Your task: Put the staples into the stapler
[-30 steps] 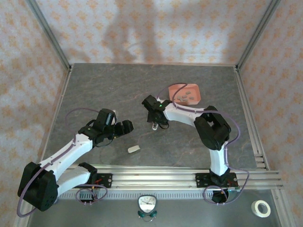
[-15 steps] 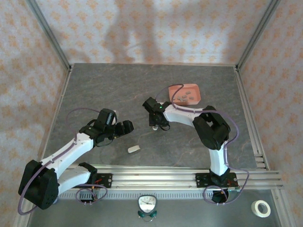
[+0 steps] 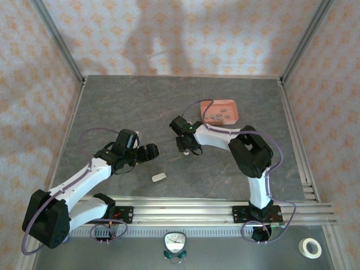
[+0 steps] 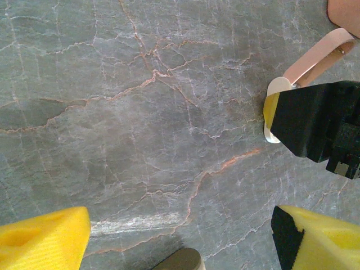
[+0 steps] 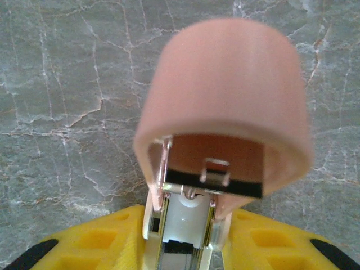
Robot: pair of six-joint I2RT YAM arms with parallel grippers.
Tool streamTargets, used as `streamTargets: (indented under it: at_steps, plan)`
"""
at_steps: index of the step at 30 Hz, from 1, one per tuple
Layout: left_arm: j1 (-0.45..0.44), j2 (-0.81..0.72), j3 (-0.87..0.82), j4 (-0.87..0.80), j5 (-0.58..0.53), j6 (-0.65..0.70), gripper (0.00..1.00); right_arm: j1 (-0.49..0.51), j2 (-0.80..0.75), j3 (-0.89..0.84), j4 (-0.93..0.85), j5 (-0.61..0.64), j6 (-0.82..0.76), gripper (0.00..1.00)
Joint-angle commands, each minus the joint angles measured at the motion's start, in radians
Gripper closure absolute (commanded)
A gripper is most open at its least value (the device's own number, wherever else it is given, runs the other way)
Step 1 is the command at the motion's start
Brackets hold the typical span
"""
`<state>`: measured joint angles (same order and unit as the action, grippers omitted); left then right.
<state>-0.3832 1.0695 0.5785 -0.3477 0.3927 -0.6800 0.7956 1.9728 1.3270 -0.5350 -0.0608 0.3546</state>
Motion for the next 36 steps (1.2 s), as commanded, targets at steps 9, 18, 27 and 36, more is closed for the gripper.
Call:
streamTargets:
  at_steps: [9,18,27,36]
  plan:
    - [0.008,-0.042,0.014,-0.038,-0.007,0.010,0.15,0.018,-0.219,-0.074,-0.009,0.058,-0.084,0.46]
    - [0.008,-0.072,-0.018,-0.031,-0.001,-0.020,0.15,0.143,-0.407,-0.232,0.154,-0.043,-0.492,0.40]
    - [0.009,-0.097,-0.058,-0.011,0.005,-0.049,0.15,0.194,-0.438,-0.292,0.190,-0.274,-1.008,0.39]
    - [0.009,-0.079,-0.060,-0.007,0.014,-0.044,0.15,0.221,-0.306,-0.183,0.090,-0.283,-1.332,0.39]
